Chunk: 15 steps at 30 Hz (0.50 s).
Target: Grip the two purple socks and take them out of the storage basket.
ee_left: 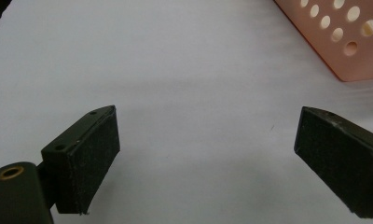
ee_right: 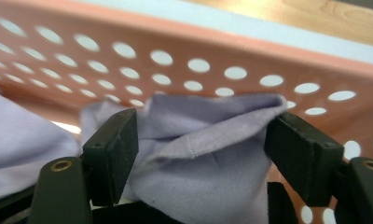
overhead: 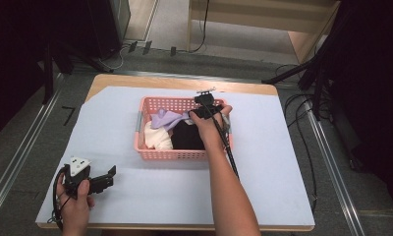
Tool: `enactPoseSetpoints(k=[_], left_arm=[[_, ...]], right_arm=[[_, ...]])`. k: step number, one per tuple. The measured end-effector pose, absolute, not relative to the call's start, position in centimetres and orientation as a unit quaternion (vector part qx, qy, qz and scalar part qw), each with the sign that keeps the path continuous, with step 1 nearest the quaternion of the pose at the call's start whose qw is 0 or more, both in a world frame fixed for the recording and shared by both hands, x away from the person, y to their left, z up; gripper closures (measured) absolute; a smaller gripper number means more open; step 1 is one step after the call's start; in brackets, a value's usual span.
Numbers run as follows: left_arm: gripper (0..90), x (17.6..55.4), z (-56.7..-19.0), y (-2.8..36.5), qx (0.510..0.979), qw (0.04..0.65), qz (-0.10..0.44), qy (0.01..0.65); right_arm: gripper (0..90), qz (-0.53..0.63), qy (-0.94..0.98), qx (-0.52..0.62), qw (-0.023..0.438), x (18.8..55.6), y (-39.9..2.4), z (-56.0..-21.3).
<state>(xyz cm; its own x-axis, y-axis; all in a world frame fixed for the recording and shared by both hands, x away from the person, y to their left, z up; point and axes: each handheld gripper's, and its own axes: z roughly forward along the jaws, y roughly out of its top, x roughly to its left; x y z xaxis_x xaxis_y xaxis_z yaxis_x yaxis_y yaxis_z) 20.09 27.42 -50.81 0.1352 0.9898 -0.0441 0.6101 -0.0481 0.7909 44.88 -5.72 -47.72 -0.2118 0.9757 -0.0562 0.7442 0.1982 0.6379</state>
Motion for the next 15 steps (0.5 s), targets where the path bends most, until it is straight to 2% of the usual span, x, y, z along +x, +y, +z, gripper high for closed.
enactPoseSetpoints(k=[2,4,5,6,8,9,10,11,15], left_arm=[[7.4,20.1,-50.8,27.4,0.672,0.341,0.272,0.598],[7.4,20.1,-50.8,27.5,0.670,0.343,0.271,0.600],[7.4,20.1,-50.8,27.5,0.670,0.343,0.271,0.600],[7.4,20.1,-50.8,27.5,0.671,0.344,0.269,0.599],[7.5,20.1,-50.8,27.5,0.670,0.344,0.269,0.600],[7.4,20.1,-50.8,27.5,0.670,0.345,0.269,0.600],[7.4,20.1,-50.8,27.5,0.669,0.345,0.269,0.600],[7.5,20.1,-50.8,27.5,0.670,0.345,0.269,0.600],[7.4,20.1,-50.8,27.7,0.670,0.348,0.267,0.599]], right_arm=[[27.0,0.239,0.741,0.582,0.236,45.0,-5.6,-47.9],[39.7,0.217,0.740,0.589,0.241,45.2,-5.7,-48.2],[39.7,0.217,0.740,0.589,0.241,45.2,-5.7,-48.2],[43.9,0.215,0.737,0.596,0.237,45.2,-5.9,-48.3],[60.5,0.216,0.732,0.604,0.228,45.2,-6.3,-48.2],[71.6,0.223,0.736,0.600,0.222,45.1,-6.5,-48.0],[71.6,0.223,0.736,0.600,0.222,45.1,-6.5,-48.0],[79.6,0.232,0.739,0.588,0.230,44.7,-6.4,-47.5],[84.4,0.268,0.739,0.571,0.238,43.7,-6.5,-46.5]])
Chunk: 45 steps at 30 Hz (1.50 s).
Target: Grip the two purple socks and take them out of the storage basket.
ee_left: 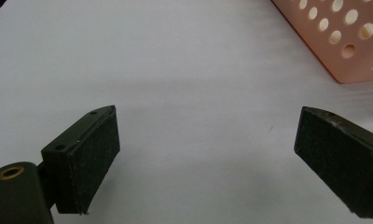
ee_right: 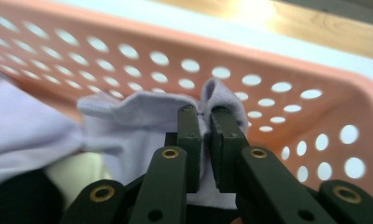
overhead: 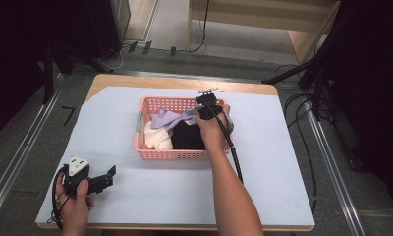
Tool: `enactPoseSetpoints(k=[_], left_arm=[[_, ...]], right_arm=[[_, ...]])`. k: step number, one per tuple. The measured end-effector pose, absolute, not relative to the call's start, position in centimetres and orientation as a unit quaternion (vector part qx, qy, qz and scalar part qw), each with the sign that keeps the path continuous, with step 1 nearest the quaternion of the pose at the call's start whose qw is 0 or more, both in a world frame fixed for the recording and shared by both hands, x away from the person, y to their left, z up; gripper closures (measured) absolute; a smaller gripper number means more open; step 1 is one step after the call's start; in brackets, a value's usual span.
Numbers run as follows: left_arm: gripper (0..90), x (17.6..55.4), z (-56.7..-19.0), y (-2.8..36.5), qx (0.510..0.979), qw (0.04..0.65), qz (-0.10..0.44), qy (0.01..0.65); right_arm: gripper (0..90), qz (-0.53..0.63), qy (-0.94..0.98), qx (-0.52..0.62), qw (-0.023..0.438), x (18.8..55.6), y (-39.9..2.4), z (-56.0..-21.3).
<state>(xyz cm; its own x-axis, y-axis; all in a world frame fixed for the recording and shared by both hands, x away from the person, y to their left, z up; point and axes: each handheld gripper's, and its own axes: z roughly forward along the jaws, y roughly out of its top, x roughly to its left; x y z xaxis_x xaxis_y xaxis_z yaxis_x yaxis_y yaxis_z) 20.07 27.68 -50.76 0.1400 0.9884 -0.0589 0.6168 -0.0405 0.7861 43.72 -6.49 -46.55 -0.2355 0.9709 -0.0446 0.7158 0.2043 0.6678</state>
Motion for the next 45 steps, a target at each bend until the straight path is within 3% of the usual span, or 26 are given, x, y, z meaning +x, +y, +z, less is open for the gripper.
enactPoseSetpoints(k=[7,17,31,45], left_arm=[[7.5,20.2,-50.8,27.6,0.670,0.348,0.264,0.600],[7.5,20.1,-50.8,27.7,0.669,0.349,0.264,0.601],[7.5,20.1,-50.8,27.7,0.669,0.349,0.263,0.602],[7.4,20.1,-50.8,27.7,0.667,0.351,0.262,0.602]], right_arm=[[85.2,0.340,0.722,0.557,0.229,42.3,-7.9,-45.0],[85.6,0.413,0.699,0.516,0.273,39.5,-9.7,-41.6],[85.3,0.460,0.647,0.514,0.326,37.8,-14.2,-39.5],[85.1,0.445,0.597,0.569,0.349,36.1,-21.8,-41.1]])
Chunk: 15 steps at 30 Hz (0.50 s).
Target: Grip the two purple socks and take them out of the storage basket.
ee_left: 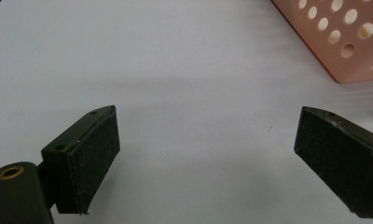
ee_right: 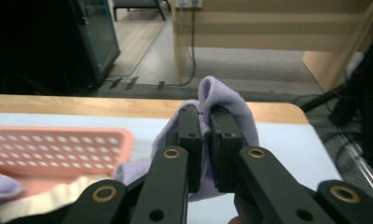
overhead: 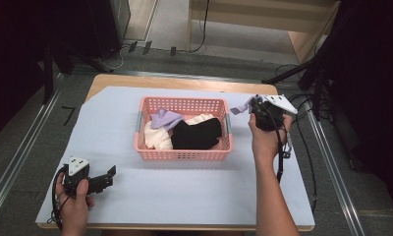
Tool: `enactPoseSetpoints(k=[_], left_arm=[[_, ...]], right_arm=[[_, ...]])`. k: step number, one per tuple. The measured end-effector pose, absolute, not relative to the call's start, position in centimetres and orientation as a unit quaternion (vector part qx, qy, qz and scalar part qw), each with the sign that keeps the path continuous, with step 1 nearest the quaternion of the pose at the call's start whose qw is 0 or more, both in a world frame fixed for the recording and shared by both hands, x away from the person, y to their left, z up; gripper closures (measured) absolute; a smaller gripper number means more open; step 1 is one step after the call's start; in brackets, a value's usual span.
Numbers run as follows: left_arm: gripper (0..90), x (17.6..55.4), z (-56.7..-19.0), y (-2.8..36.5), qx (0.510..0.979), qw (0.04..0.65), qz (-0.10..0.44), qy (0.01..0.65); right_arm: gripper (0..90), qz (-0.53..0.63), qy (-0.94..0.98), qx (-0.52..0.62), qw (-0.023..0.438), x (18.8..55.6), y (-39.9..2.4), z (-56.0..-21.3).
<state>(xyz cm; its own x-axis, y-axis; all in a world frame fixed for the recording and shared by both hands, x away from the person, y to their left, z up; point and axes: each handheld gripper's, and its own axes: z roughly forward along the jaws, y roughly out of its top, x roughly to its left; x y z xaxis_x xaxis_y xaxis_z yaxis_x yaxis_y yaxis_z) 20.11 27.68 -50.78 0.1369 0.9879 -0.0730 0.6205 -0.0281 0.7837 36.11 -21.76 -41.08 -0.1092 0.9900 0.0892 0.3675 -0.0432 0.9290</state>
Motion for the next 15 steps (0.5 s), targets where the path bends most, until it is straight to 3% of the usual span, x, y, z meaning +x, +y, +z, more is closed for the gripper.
enactPoseSetpoints(k=[7,8,9,10,11,13,15], left_arm=[[7.4,20.1,-50.8,27.7,0.669,0.350,0.260,0.602],[7.4,20.1,-50.8,27.7,0.669,0.350,0.260,0.603],[7.4,20.1,-50.8,27.8,0.668,0.350,0.260,0.603],[7.4,20.1,-50.8,27.8,0.668,0.351,0.259,0.603],[7.4,20.1,-50.8,27.8,0.666,0.352,0.260,0.604],[7.4,20.1,-50.8,27.8,0.666,0.353,0.259,0.604],[7.4,20.1,-50.8,27.8,0.666,0.353,0.259,0.604]], right_arm=[[82.9,0.419,0.593,0.590,0.354,35.2,-24.3,-42.8],[74.4,0.395,0.589,0.598,0.373,35.0,-24.7,-43.6],[74.4,0.395,0.589,0.598,0.373,35.0,-24.7,-43.6],[56.5,0.388,0.588,0.605,0.372,35.0,-25.0,-44.3],[56.5,0.388,0.588,0.605,0.372,35.0,-25.0,-44.3],[41.3,0.386,0.584,0.613,0.366,35.1,-25.1,-44.6],[36.4,0.390,0.587,0.611,0.361,35.1,-24.8,-44.6]])
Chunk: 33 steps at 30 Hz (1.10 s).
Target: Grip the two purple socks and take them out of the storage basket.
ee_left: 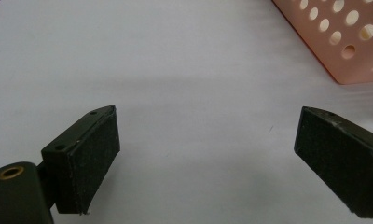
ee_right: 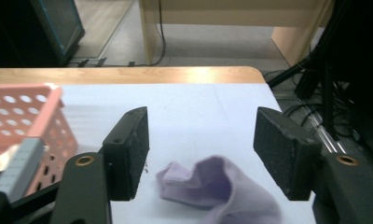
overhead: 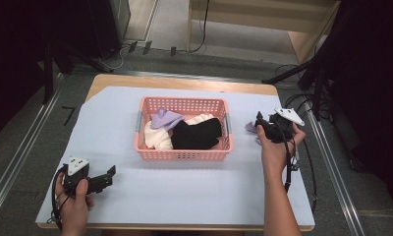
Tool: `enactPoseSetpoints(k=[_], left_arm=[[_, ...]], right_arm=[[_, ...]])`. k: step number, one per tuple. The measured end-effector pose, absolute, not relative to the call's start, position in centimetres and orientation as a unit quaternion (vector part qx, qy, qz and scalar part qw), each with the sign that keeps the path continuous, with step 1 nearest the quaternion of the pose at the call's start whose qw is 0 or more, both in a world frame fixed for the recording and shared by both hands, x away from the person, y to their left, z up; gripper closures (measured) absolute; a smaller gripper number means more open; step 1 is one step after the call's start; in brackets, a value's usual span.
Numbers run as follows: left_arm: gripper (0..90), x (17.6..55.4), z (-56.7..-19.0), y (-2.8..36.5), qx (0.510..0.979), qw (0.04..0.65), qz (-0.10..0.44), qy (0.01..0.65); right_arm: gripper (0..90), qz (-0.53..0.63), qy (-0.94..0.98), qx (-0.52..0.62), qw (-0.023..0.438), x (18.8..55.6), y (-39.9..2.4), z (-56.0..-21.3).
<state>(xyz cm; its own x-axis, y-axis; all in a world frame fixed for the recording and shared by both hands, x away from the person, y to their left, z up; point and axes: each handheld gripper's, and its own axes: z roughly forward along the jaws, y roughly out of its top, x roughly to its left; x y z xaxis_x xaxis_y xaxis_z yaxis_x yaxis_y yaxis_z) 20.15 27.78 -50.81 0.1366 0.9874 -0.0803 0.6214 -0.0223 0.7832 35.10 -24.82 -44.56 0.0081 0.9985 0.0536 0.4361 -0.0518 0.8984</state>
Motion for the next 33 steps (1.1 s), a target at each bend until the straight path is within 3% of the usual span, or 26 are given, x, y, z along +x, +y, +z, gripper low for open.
enactPoseSetpoints(k=[7,20,33], left_arm=[[7.4,20.2,-50.8,27.8,0.666,0.352,0.260,0.604],[7.4,20.2,-50.8,27.8,0.666,0.353,0.258,0.604],[7.4,20.1,-50.8,27.7,0.666,0.352,0.262,0.603]], right_arm=[[38.7,0.412,0.613,0.576,0.351,35.5,-21.7,-43.5],[42.2,0.423,0.686,0.513,0.293,37.6,-11.4,-42.3],[39.9,0.383,0.755,0.476,0.237,39.9,-3.1,-44.2]])
